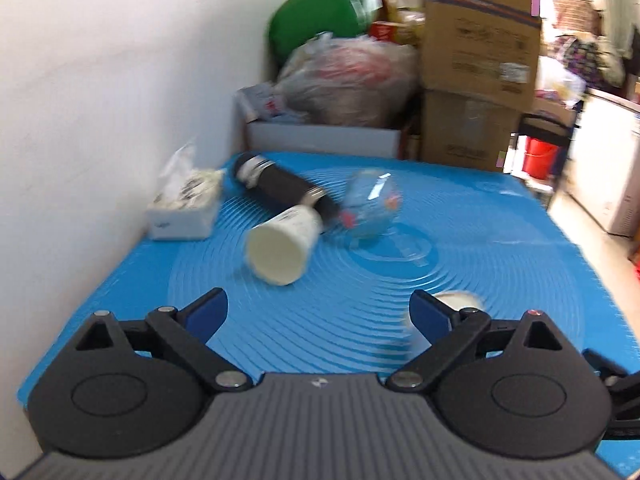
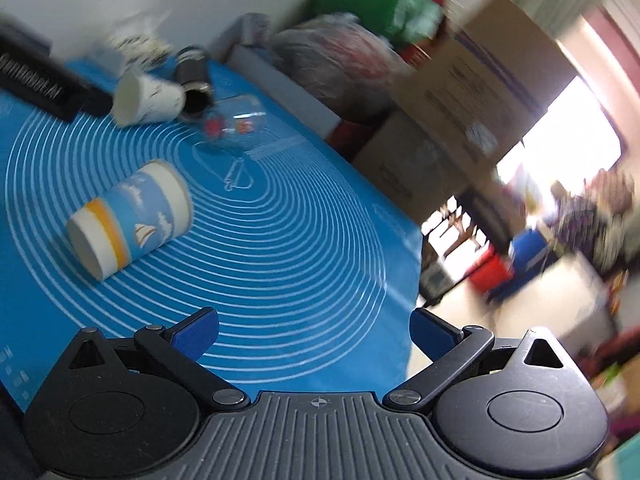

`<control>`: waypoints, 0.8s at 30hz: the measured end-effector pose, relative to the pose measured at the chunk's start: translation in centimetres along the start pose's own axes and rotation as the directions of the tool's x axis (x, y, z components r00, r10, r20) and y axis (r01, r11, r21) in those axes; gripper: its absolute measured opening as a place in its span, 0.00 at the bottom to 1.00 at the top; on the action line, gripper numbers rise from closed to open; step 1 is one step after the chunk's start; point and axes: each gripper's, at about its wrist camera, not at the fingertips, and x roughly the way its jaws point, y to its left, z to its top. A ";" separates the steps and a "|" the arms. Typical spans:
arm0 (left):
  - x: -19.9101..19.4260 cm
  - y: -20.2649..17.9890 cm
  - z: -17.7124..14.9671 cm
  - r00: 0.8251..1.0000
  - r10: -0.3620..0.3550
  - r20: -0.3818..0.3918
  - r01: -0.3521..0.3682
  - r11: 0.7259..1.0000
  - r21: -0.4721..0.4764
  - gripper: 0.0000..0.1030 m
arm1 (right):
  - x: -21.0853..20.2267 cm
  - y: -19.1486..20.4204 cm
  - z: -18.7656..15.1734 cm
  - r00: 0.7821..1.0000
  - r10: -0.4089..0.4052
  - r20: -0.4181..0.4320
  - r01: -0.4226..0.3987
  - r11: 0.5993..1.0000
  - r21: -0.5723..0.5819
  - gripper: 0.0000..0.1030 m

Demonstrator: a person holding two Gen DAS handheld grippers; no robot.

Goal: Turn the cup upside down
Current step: 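Roll the right tool over and grasp the lying cup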

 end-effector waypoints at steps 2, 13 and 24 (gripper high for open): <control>0.5 1.0 -0.8 0.999 0.030 -0.012 -0.030 0.999 -0.011 0.94 | -0.3 1.9 1.3 0.998 -0.059 0.020 0.062 0.983 -0.171 1.00; 1.3 4.5 -2.7 0.993 0.113 0.020 -0.113 0.993 0.018 0.94 | -0.5 12.7 4.1 0.977 -0.104 0.187 0.214 0.440 -0.872 1.00; 2.3 6.3 -3.4 0.995 0.090 -0.032 -0.091 0.996 -0.023 0.94 | 2.4 16.3 0.8 0.970 0.043 0.238 0.242 -0.238 -0.941 1.00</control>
